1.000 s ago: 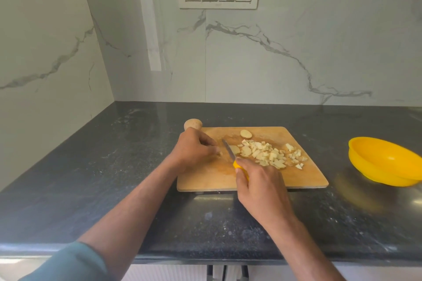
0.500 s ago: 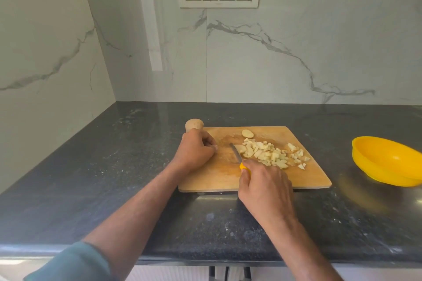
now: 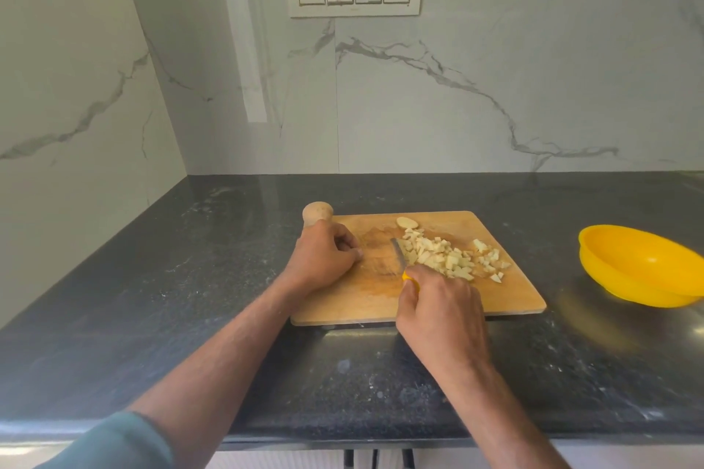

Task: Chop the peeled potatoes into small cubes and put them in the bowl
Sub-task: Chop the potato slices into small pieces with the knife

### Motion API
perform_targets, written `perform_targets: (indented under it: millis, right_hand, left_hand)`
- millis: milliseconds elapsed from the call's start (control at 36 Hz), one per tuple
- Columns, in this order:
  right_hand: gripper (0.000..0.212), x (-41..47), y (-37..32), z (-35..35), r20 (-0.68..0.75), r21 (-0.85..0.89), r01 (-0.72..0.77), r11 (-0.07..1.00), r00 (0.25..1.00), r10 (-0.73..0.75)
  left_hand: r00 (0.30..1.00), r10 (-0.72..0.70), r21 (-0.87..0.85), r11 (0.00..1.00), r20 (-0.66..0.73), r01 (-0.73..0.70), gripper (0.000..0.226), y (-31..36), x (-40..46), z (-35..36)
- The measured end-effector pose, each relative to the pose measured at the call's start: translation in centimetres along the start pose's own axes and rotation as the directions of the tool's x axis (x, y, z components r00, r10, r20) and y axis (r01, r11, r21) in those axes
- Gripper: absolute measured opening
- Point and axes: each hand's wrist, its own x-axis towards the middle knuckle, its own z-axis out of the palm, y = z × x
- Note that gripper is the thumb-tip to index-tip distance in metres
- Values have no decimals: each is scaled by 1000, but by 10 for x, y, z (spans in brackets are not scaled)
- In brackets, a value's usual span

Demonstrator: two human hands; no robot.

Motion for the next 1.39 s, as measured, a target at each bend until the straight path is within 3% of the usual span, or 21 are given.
perform_targets:
  millis: [83,167,417,611,806,917,1028,1111,1306,1389]
  right_hand:
    - [24,9,7,-2,-74,43,33,999,997,-30]
    - [28,21,17,-6,-63,75,65,995,996,-60]
    - [27,31,21,-8,-73,33,-26,999,997,28]
    - [27,30,27,-6,-82,15,-51,999,995,52]
    - [29,31,29,-2,-93,37,-20,999,995,23]
    - [26,29,30,-2,-120,42,-16,999,993,21]
    - [25,29,31,0,-141,51,-14,999,990,21]
    - [27,29,33,1,-121,76,14,997,993,-5]
    - [33,28,29,3,-34,138,116,984,993,-112]
    - [33,23,23,6,-2,134,146,980,989,-147]
  left_hand:
    - [1000,10,-27,1000,29,-10,3,1,6,1]
    - [997,55,-8,998,61,-55,5,4,17,5]
    - [976,163,137,974,141,-183,24,31,66,24]
    - [901,238,204,923,364,-327,34,41,95,39]
    - [904,278,289,881,325,-374,24,45,96,41]
    - [935,281,345,874,216,-342,27,46,88,46]
    - [979,200,194,959,44,-205,25,38,80,41]
    - [991,137,25,990,2,-137,25,30,67,26]
    - [961,159,-33,987,225,-155,25,3,31,-6]
    - [955,173,-24,985,242,-172,24,-6,26,-12]
